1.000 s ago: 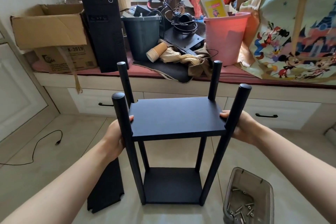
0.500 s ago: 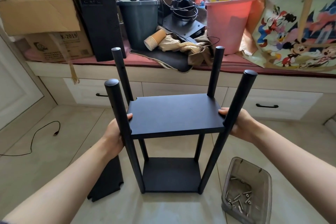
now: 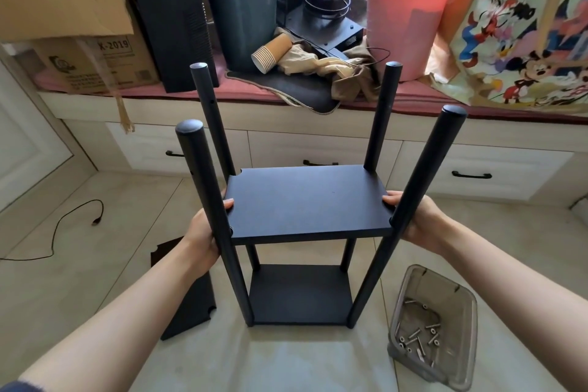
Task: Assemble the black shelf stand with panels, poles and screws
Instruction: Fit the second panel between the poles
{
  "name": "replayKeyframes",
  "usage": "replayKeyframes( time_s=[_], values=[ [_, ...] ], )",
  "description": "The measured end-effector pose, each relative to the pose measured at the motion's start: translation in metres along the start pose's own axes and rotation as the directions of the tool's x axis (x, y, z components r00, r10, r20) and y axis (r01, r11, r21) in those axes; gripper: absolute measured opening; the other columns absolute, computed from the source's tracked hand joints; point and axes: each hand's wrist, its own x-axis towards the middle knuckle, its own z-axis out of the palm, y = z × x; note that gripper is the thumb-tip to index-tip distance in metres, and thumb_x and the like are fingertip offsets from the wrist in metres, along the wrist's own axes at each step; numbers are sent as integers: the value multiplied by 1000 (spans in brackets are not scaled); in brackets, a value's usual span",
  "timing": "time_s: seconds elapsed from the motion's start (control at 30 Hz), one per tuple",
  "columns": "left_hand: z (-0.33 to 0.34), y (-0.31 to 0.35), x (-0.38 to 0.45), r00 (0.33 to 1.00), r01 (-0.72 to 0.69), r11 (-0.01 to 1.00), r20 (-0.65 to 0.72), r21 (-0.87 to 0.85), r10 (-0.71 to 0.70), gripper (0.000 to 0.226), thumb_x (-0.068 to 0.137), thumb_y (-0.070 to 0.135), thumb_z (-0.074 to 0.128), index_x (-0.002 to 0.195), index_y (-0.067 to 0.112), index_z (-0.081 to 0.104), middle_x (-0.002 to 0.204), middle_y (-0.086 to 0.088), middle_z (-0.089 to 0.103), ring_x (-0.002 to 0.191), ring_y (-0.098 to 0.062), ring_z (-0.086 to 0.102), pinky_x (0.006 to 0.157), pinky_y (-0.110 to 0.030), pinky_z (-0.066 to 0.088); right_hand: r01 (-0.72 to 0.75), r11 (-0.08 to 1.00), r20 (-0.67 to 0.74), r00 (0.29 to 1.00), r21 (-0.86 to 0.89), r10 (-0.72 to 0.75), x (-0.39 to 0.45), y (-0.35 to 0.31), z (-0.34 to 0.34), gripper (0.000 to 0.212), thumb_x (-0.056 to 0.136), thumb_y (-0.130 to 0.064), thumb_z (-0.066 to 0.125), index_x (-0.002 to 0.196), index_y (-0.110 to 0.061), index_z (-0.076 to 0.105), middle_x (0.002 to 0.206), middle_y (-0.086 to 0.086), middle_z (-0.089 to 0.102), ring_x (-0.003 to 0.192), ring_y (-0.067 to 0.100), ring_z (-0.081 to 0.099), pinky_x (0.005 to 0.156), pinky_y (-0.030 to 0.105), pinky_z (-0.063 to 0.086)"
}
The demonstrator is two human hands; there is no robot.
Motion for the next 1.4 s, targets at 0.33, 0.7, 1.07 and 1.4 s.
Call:
replayKeyframes(
  time_s=[0.33, 0.7, 1.07, 1.4],
  values=[
    [-5, -12, 7, 999, 40, 999, -19, -1, -40, 41, 98, 29, 55, 137, 15, 54, 134, -18, 62, 112, -32, 66, 65, -31, 59, -15, 1000, -19, 1000, -11, 15, 5, 10, 0, 36, 94, -12, 55, 126, 4, 59, 110, 20, 59, 98, 35, 57, 73, 39, 50],
    [-7, -21, 8, 998, 47, 998, -40, 38, -46, 39, 100, 26, 55, 139, 19, 54, 129, -13, 65, 111, -31, 68, 63, -30, 60, -39, 998, -23, 999, -49, 38, 11, 25, -4, 34, 93, -12, 57, 124, 3, 60, 108, 19, 60, 95, 35, 58, 74, 41, 51],
    [-12, -36, 13, 997, 70, 996, -35, 48, -69, 43, 103, 28, 52, 146, 28, 49, 131, -6, 66, 117, -29, 66, 72, -35, 57, -44, 998, 22, 999, -35, 44, 15, 37, -6, 33, 96, -8, 55, 127, 0, 57, 111, 17, 63, 97, 32, 62, 77, 42, 53],
    [-15, -45, 16, 997, 75, 994, 12, 83, -76, 44, 104, 28, 49, 148, 32, 47, 131, 4, 68, 117, -21, 67, 80, -33, 57, -31, 998, 38, 999, -50, 33, 20, 40, -10, 34, 96, -8, 55, 128, 1, 57, 112, 17, 63, 100, 32, 62, 76, 39, 54]
  ],
)
